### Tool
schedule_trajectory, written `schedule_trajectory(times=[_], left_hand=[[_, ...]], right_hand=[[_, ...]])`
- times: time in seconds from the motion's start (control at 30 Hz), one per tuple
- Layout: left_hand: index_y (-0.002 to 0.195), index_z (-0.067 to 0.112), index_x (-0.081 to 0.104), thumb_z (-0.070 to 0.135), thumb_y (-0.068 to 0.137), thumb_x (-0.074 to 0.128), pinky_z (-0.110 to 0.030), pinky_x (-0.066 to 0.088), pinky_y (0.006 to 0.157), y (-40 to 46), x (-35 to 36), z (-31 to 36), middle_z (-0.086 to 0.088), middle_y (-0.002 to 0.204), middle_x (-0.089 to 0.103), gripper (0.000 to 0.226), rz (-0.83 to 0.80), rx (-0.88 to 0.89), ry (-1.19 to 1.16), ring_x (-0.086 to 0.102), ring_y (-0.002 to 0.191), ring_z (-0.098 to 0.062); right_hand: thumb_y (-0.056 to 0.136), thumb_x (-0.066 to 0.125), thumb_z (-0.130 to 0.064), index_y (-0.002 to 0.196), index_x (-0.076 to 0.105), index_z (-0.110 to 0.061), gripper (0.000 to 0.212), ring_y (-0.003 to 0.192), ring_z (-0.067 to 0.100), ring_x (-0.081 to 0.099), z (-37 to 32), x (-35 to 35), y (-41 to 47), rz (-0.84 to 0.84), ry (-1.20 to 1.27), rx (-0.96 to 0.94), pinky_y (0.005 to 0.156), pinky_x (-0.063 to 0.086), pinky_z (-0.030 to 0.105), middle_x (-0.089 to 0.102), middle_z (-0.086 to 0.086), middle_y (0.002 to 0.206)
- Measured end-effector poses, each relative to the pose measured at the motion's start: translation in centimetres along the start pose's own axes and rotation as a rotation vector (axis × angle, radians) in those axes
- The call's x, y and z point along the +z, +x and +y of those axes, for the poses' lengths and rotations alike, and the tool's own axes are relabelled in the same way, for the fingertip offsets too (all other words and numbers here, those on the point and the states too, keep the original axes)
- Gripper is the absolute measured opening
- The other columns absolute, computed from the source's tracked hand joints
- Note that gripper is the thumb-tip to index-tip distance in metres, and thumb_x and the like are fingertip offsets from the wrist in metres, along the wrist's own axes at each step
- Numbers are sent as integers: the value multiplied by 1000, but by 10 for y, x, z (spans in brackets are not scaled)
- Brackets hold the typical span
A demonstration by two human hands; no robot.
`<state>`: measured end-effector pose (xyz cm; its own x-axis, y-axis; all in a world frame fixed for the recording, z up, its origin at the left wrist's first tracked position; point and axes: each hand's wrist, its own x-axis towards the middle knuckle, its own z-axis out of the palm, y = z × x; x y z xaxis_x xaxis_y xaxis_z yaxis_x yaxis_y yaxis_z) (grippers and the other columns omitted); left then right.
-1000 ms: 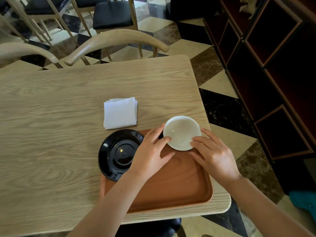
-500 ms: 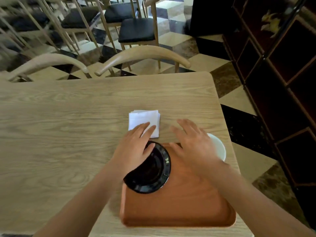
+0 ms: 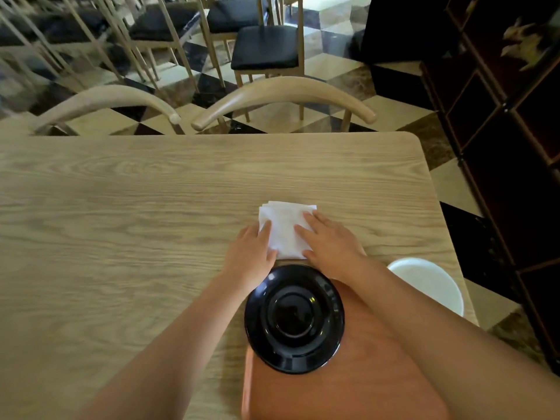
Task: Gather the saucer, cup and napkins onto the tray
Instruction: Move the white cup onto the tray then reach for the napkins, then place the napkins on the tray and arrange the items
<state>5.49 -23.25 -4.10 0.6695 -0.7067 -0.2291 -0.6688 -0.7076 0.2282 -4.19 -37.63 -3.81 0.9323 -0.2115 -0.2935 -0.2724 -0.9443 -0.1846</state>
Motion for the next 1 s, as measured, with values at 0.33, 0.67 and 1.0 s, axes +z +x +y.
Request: schedule_trajectory(times=[0.33,0.67,1.0], left_hand=[[54,5,44,14,84,52,-27,30,44,28,-28,12,-6,53,44,32,-38,-484,-602,45,52,-23],[79,17,62,9,84,58,-29,48,67,19,-44,17,-12,78,63,11,-36,-456,-1064,59,71,-24],[107,9,62,2,90,51,-28,56,70,-43,-70,29,-5,86,70,22,-101,-225,-1514,67,75,-16]], right_hand=[[95,42,-32,145,18,-27,56,144,14,-4,2,5,-1,11,70,11,111,24,39,-1,-1,159],[92,49,-23,140,34,-23,51,142,18,16,2,6,-3,138,416,59,112,23,35,21,2,155],[86,56,-10,116,58,-29,36,93,16,62,-9,-37,-44,392,1288,283,75,47,26,62,-2,117]])
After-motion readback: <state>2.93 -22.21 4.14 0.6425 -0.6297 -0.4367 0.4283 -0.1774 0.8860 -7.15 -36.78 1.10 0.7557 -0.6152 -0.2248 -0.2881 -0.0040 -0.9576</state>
